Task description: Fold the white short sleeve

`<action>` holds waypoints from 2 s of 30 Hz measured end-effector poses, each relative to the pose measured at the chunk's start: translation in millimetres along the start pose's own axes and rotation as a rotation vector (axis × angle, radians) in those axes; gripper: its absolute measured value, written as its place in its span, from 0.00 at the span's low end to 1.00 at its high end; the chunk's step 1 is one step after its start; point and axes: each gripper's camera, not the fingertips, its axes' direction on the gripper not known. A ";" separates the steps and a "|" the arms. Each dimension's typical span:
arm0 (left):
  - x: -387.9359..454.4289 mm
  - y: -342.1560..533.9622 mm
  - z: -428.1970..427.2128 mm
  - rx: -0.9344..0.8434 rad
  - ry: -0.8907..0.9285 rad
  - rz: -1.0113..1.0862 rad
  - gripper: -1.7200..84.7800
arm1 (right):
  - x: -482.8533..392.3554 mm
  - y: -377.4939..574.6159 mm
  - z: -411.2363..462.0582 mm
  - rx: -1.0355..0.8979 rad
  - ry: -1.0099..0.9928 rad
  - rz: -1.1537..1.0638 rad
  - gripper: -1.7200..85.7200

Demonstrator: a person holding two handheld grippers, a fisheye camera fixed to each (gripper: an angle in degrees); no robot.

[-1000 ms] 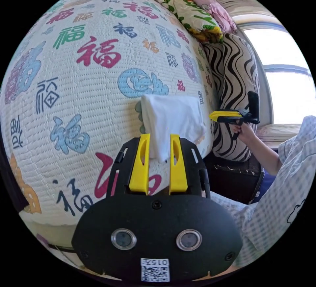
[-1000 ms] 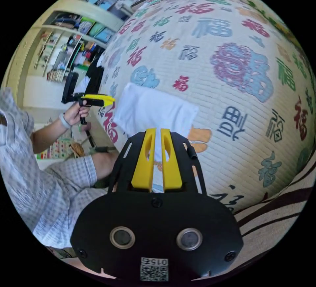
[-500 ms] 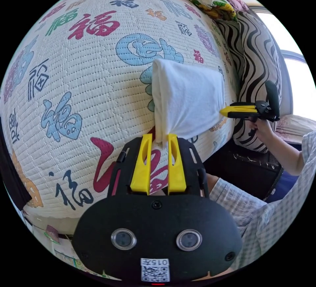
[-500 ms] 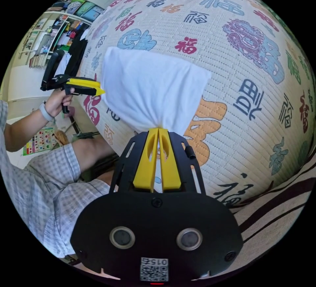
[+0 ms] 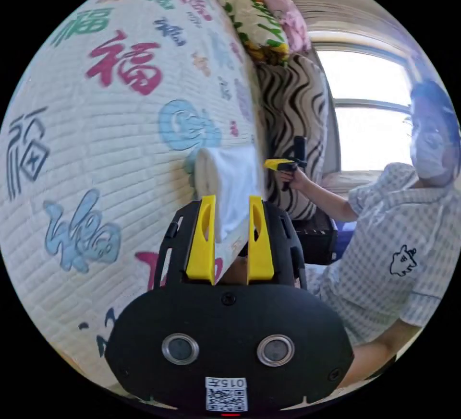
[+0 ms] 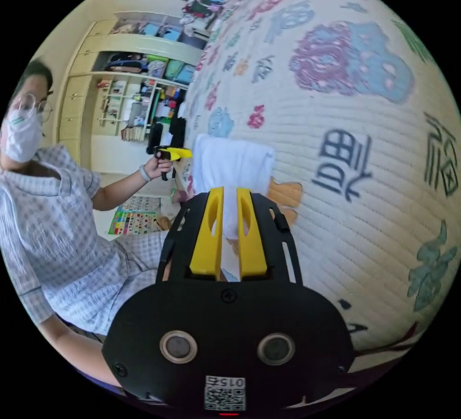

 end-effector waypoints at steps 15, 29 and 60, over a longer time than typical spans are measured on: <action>-51.2 26.9 -30.7 0.002 -0.017 -0.112 0.01 | 9.8 -35.5 59.4 -0.013 0.124 0.132 0.01; -74.9 83.9 -99.8 -0.041 0.114 -0.053 0.15 | 3.6 -81.9 102.3 -0.029 -0.113 0.066 0.13; -34.1 458.3 -455.1 0.791 0.115 -0.332 0.07 | -387.2 -521.0 497.5 -0.739 -0.155 -0.362 0.04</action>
